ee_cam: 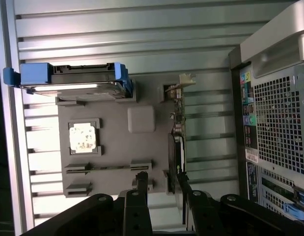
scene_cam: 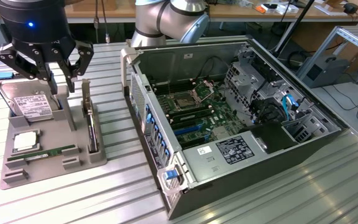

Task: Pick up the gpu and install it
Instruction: 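Pick up the gpu and move the gpu toward the slot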

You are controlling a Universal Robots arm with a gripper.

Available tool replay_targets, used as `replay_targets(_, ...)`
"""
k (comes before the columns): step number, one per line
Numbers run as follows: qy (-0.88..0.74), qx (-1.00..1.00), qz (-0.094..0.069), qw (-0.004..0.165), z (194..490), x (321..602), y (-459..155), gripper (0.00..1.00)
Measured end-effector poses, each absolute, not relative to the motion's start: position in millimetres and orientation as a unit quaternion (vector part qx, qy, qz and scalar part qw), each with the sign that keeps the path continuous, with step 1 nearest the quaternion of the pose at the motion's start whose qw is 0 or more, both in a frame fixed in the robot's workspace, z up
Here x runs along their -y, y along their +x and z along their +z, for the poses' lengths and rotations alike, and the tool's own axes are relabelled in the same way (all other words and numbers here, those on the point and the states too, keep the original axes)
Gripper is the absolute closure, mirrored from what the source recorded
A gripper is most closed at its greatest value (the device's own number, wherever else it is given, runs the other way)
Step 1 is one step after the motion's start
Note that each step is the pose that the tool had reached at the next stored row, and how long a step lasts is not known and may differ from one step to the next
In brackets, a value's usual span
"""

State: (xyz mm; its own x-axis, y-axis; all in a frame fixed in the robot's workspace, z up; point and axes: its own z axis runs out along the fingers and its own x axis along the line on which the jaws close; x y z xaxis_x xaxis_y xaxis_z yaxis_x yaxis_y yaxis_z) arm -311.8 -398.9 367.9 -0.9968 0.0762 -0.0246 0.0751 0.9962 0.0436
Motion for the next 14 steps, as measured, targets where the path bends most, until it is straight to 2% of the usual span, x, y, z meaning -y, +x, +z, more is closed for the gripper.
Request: replay_targets(14,0.038,-0.999,0.021,0.013,358.4,398.9,-311.7,0.64)
